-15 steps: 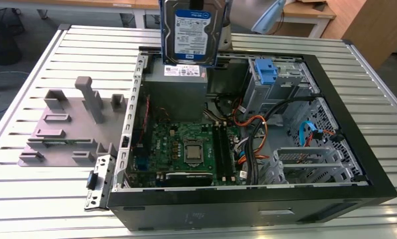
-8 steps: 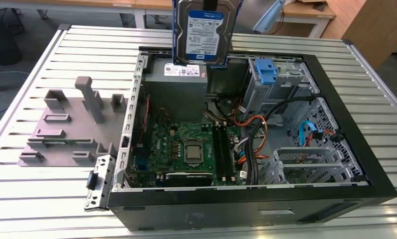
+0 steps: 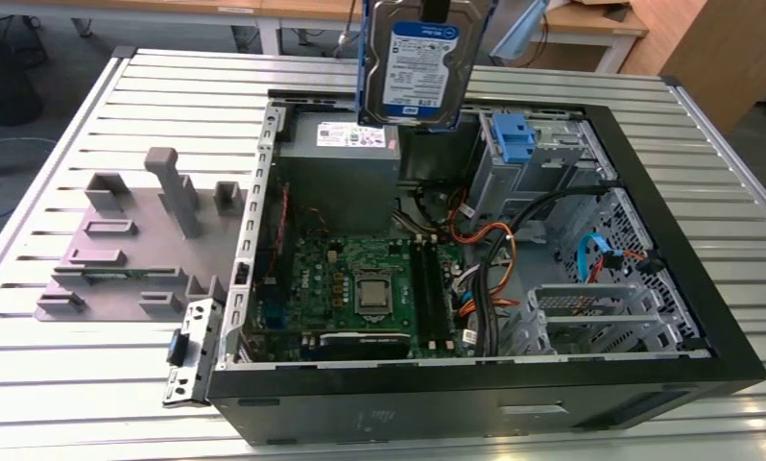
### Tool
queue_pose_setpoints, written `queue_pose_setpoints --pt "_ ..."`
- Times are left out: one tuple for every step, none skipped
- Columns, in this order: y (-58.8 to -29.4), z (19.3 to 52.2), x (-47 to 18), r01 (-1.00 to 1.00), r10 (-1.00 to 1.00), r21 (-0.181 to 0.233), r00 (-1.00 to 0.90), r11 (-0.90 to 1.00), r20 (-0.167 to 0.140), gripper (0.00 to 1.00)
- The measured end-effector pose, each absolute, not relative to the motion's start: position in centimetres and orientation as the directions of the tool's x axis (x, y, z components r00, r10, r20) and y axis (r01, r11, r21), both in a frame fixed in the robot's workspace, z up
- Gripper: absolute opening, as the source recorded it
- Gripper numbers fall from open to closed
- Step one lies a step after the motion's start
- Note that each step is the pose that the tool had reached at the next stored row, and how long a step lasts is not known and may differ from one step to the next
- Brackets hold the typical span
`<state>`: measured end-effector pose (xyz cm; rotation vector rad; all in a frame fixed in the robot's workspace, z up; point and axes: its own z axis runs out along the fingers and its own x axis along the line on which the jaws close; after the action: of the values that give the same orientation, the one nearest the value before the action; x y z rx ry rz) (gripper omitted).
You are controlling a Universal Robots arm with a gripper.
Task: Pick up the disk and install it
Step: 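Pick up the disk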
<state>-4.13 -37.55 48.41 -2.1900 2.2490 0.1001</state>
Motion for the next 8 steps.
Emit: queue_pose_setpoints --pt "-37.55 48.42 -3.79 -0.999 -0.999 0.046 -0.028 0.026 -0.045 0.35" --pt "-37.55 48.41 -3.47 -0.999 -0.999 0.046 -0.028 0.026 -0.045 0.35" --pt "-37.56 48.41 -3.22 -0.999 -0.999 0.046 -0.028 0.025 -0.045 0.35" --pt "-37.56 48.51 -3.22 -0.999 -0.999 0.047 -0.028 0.026 -0.045 0.35" --pt "-37.55 48.77 -3.22 -0.999 -0.999 0.047 -0.028 0.026 -0.045 0.35" --pt "-37.55 49.06 -3.22 -0.999 -0.999 0.047 -0.028 0.026 -0.045 0.35" --pt "-37.55 49.12 -3.21 -0.999 -0.999 0.047 -0.028 0.026 -0.045 0.35" --pt "-37.55 49.12 -3.21 -0.999 -0.999 0.047 -0.028 0.026 -0.045 0.35"
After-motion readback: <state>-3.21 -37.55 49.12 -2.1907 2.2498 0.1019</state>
